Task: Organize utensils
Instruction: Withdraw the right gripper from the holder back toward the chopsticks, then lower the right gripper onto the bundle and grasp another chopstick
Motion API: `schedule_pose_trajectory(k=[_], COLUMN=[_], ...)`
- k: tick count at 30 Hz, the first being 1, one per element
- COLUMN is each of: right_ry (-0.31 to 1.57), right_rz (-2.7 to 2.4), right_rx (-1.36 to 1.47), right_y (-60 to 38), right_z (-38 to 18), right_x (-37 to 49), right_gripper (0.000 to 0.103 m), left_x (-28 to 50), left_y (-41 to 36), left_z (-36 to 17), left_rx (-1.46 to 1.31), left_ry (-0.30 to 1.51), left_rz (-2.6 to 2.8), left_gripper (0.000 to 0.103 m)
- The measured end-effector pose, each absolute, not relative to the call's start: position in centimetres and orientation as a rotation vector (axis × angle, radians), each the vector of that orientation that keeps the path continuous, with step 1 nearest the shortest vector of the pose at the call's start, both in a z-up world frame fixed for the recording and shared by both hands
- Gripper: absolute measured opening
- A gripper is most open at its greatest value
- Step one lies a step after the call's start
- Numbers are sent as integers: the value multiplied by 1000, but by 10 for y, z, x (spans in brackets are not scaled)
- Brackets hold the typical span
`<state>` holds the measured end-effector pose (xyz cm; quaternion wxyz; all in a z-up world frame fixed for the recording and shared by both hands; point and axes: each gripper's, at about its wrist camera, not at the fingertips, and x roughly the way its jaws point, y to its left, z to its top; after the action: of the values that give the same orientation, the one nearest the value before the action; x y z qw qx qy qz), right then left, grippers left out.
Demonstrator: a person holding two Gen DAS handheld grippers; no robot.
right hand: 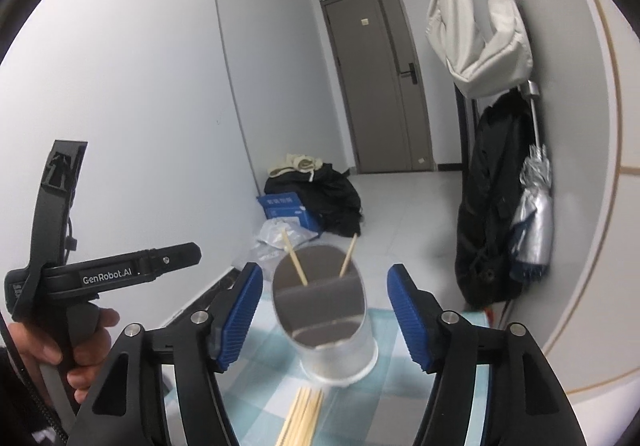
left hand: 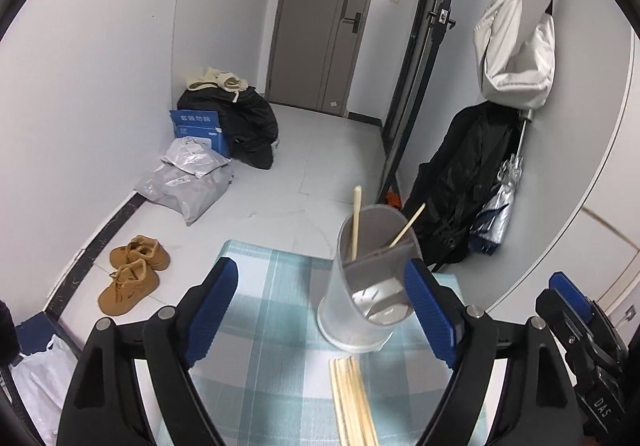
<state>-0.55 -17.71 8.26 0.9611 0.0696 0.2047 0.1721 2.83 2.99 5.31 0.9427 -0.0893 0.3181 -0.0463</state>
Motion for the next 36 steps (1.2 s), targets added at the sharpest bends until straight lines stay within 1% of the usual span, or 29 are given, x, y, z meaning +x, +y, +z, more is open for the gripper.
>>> schedule_pose_trajectory(k=[3,6,10,12,19,27,34,36], right_ry=[434,445,468,480,561,699,855,893], right_rz=[333,317,287,273,266,270,273,282], right_rx=[155,169,154,150,161,112,57,41], right_y=[-177,-179,-175,-174,-171,-162,-147,-142], right_z=[70,56,40,31,4,-31,-64,-72], right_x=[-16,-22,-32,-34,-31,-18,1,8], right_gripper=[72,74,78,84,85,85,84,80], left_x=[21,17,14,10,9,16,23,26], left_y=[32,33,31,30,35,48,58,62], left_z=[44,33,18,11,-19,-59,-66,-68], left_rx=[-192,-212,-191,-179,-181,-219,-228,-243], left_ry=[643,646,655,656,704,823,855,872], left_rz=[-82,-73,-74,-75,-58,-60,-45,-40], left_gripper=[84,90,91,91,91,91,91,91])
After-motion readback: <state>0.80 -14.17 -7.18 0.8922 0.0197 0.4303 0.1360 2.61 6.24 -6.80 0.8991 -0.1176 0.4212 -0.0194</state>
